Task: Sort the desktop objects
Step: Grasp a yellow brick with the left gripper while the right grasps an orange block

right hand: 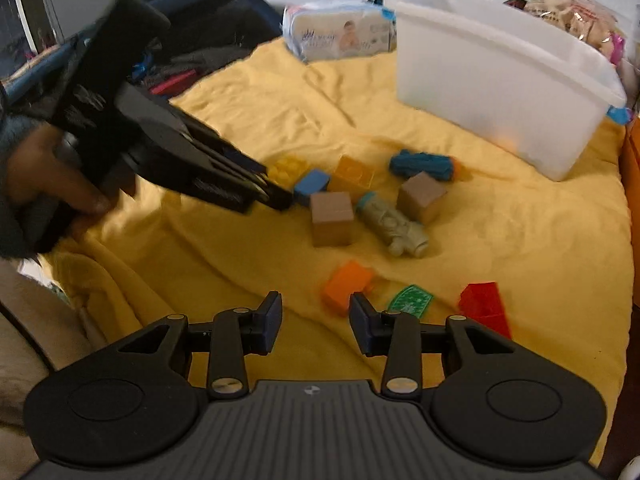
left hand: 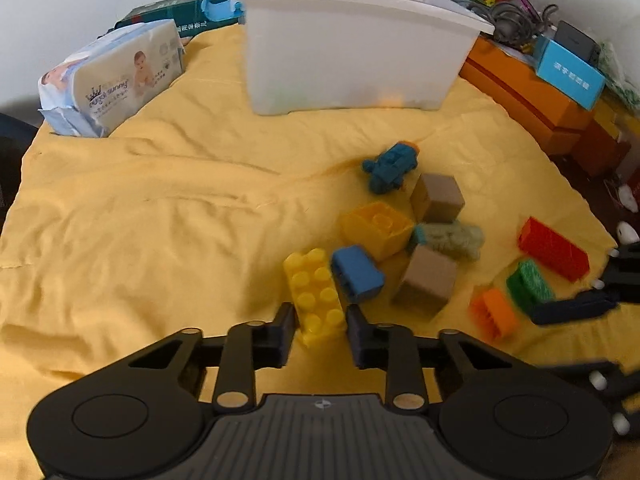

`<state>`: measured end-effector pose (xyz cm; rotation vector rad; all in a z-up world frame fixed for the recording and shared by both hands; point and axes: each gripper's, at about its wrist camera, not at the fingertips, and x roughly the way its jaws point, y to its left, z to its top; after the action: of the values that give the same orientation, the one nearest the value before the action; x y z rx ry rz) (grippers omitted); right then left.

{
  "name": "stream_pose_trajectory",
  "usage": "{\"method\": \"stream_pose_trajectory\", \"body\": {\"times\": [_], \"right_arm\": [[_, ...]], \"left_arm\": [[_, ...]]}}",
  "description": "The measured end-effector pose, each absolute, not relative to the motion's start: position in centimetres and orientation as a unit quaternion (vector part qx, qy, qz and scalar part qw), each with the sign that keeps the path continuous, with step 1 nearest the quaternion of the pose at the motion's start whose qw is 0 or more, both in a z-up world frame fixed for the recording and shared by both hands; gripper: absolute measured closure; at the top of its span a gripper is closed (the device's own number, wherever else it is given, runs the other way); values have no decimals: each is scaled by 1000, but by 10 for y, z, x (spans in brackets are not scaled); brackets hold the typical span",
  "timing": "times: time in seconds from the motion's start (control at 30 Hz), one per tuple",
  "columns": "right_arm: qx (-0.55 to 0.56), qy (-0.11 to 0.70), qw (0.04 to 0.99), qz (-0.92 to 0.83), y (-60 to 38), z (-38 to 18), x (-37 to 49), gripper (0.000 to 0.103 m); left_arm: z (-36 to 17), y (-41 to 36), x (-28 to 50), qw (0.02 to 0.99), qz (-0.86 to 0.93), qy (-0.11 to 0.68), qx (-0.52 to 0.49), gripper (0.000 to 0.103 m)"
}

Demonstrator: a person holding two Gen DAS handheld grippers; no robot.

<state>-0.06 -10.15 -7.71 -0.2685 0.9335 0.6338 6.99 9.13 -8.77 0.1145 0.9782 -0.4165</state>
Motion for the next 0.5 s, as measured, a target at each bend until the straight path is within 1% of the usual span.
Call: {"method": "stream_pose_trajectory", "body": {"times": [0.07, 0.13, 0.27, 0.33, 0.4, 0.5], "right_arm": [[-119, 454, 835, 287, -101, -85, 4, 67], [-115, 460, 837, 272, -101, -90, 7, 68], [-105, 457, 849, 243, -103, -95, 18, 67], [-108, 455, 849, 245, -99, -95, 21, 67], [-119, 456, 847, 246, -93, -98, 23, 67], [-140, 451, 847, 245, -88, -101, 20, 68]], "left_arm": [[-85, 99, 64, 854, -219, 465, 74, 74], [-85, 103, 58, 851, -219, 466, 104, 74], [-84, 110, 57, 854, -222, 462, 94, 73], [-83, 107, 57, 858, -225, 451, 94, 69], [-85, 100, 60, 858, -228, 449, 101, 67], [-85, 93, 63, 860, -229, 443, 107, 60]]}}
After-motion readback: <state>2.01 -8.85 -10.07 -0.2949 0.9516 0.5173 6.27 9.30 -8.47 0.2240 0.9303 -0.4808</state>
